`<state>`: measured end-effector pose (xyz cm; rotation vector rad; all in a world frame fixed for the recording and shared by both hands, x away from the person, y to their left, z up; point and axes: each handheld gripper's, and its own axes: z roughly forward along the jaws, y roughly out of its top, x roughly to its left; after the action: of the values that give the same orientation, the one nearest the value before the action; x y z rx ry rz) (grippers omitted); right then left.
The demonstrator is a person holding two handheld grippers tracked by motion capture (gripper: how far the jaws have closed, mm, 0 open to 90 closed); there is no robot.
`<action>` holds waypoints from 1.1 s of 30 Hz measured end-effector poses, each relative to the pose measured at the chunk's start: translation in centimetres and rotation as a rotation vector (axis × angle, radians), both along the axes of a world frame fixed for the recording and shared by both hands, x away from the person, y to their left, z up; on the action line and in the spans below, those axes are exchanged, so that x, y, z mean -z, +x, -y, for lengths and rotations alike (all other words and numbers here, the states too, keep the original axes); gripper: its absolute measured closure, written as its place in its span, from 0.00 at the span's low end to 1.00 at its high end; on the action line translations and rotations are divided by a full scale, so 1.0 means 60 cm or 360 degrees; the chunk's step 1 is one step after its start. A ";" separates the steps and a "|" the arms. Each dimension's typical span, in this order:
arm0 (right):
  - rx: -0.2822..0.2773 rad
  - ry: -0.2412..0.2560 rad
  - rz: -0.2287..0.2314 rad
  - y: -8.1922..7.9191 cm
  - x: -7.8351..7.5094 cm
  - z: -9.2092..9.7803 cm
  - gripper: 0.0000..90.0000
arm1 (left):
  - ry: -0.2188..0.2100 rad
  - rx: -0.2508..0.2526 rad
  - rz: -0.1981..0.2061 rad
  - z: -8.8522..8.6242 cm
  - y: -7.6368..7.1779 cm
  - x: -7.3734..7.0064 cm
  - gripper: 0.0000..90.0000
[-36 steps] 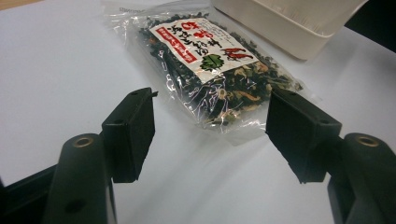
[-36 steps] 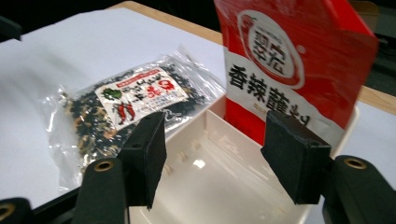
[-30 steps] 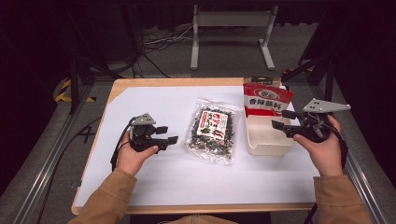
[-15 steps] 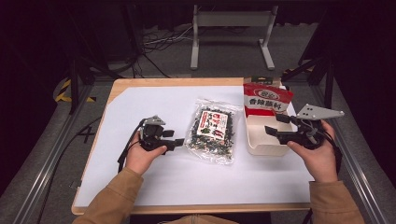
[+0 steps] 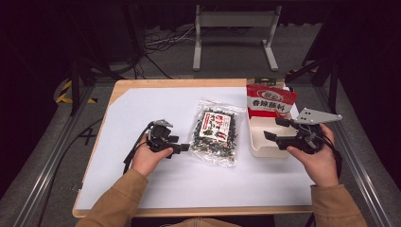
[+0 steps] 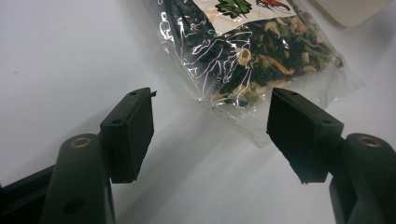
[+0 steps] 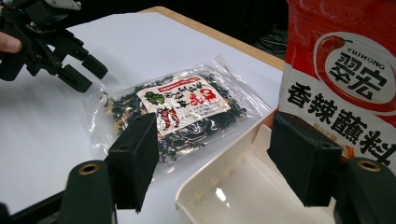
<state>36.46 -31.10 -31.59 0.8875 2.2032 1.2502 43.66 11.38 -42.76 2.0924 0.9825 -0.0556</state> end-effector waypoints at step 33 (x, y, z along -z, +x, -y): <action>0.0024 -0.0048 0.0018 -0.026 0.008 0.003 0.33 | 0.0032 -0.0008 -0.0207 0.023 0.005 0.014 0.50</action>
<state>34.91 -31.28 -32.08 0.8820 2.1967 1.2089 43.97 10.02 -43.58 2.1260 1.0698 -0.1821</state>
